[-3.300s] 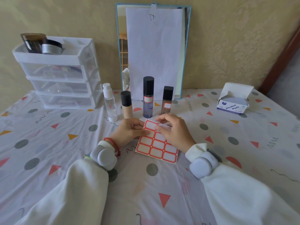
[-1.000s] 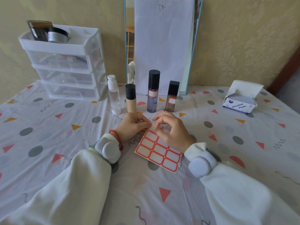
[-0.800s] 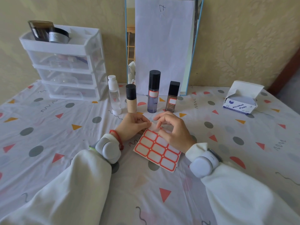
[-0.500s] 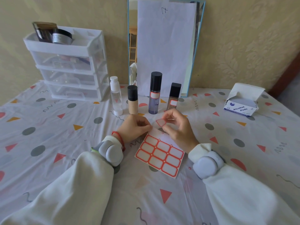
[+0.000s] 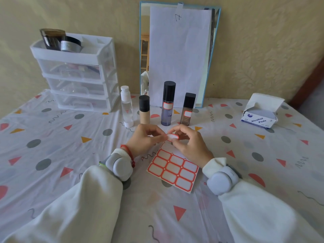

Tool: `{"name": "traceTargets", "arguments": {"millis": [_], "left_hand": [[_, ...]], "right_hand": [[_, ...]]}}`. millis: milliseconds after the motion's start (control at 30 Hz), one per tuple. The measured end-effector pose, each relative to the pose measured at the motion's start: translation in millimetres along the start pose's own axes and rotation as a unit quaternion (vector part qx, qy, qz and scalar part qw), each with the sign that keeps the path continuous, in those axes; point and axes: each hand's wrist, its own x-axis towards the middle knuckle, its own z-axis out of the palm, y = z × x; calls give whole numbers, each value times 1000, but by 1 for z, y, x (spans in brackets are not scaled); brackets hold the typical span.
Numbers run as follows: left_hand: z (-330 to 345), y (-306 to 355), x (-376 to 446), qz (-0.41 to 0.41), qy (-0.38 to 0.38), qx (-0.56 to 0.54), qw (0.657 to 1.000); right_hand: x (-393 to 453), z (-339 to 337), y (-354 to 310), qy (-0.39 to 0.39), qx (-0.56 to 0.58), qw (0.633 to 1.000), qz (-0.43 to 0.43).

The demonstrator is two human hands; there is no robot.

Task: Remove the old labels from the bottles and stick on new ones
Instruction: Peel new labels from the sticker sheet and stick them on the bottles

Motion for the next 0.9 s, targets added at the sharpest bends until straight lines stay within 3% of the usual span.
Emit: {"name": "traceTargets", "arguments": {"millis": [133, 233, 400, 800, 900], "left_hand": [[-3, 0, -1, 7, 20, -24, 999], [-5, -1, 0, 5, 27, -29, 999], [-5, -5, 1, -12, 85, -13, 996], [-28, 21, 1, -21, 160, 145, 976], [-38, 13, -3, -54, 142, 139, 979]], "right_hand": [[1, -1, -1, 40, 26, 998, 49], [3, -2, 5, 26, 7, 996, 83], [2, 1, 5, 16, -12, 999, 50], [27, -1, -13, 21, -52, 998, 19], [37, 3, -14, 19, -25, 998, 47]]}}
